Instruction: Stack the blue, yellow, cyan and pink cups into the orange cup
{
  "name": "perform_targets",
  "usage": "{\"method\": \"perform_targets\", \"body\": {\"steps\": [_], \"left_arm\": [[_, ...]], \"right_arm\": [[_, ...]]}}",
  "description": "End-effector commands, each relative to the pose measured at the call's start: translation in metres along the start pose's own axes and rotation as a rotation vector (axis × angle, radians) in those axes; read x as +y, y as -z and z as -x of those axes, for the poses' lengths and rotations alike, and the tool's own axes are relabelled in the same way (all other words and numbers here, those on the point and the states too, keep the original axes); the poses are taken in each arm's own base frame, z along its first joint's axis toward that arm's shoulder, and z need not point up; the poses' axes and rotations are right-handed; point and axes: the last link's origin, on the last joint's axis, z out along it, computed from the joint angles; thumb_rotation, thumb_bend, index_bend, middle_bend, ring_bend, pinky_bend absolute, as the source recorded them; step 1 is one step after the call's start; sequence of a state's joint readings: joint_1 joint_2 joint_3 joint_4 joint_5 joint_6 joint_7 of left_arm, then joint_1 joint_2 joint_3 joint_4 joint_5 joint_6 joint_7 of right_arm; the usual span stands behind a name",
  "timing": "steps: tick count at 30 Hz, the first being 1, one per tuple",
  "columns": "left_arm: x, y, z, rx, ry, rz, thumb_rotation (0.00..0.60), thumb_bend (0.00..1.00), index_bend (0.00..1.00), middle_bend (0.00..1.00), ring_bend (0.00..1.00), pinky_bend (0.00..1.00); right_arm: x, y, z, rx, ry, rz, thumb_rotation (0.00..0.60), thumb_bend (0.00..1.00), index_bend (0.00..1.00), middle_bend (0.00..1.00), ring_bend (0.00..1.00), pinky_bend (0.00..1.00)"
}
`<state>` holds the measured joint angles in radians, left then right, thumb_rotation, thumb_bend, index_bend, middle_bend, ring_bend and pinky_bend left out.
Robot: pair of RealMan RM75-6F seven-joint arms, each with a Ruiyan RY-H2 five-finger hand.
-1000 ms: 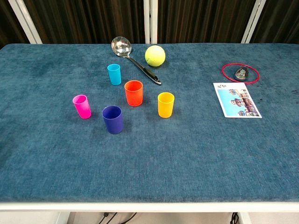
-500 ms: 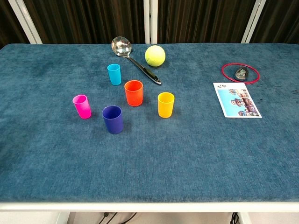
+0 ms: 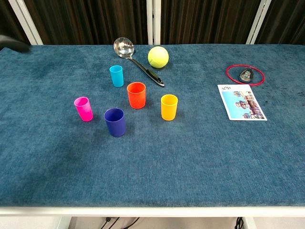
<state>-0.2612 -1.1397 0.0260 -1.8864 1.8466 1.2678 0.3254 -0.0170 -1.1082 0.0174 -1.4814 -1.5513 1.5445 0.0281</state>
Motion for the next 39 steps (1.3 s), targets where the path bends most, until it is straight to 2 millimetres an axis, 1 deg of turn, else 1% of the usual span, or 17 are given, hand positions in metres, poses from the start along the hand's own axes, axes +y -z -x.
{"method": "perform_targets", "body": {"steps": [1,6,11,14,18,23,29,39], "left_arm": [[0.022,-0.028,0.006,-0.028,-0.003,0.084,0.6,0.08,0.09,0.13,0.09,0.0],[0.034,-0.055,0.019,-0.069,-0.017,0.122,0.6,0.11,0.12,0.13,0.09,0.0],[0.037,-0.079,0.029,-0.095,-0.019,0.124,0.6,0.14,0.13,0.15,0.11,0.0],[0.037,-0.09,0.035,-0.105,-0.041,0.121,0.6,0.15,0.14,0.19,0.11,0.0],[0.036,-0.103,0.046,-0.138,-0.044,0.114,0.6,0.16,0.16,0.19,0.11,0.0],[0.036,-0.116,0.053,-0.164,-0.05,0.107,0.6,0.19,0.17,0.2,0.14,0.0],[0.039,-0.128,0.057,-0.168,-0.054,0.113,0.6,0.22,0.19,0.21,0.17,0.0],[0.041,-0.142,0.069,-0.169,-0.115,0.129,0.6,0.24,0.24,0.24,0.2,0.0]], "right_arm": [[0.0,0.0,0.0,-0.002,-0.002,-0.002,0.6,0.27,0.0,0.0,0.0,0.0],[0.002,0.004,-0.001,-0.004,-0.002,-0.001,0.6,0.27,0.0,0.0,0.0,0.0],[0.005,0.006,-0.004,0.0,0.002,0.005,0.6,0.27,0.0,0.0,0.0,0.0],[0.006,0.007,-0.005,-0.001,0.001,0.007,0.6,0.27,0.0,0.0,0.0,0.0],[0.007,0.008,-0.005,-0.003,-0.002,0.009,0.6,0.27,0.0,0.0,0.0,0.0],[0.008,0.009,-0.004,-0.008,-0.003,0.013,0.6,0.27,0.0,0.0,0.0,0.0],[0.01,0.007,-0.004,-0.007,-0.005,0.018,0.6,0.27,0.0,0.0,0.0,0.0],[0.015,0.007,-0.003,-0.01,-0.011,0.026,0.6,0.28,0.0,0.0,0.0,0.0]]}}
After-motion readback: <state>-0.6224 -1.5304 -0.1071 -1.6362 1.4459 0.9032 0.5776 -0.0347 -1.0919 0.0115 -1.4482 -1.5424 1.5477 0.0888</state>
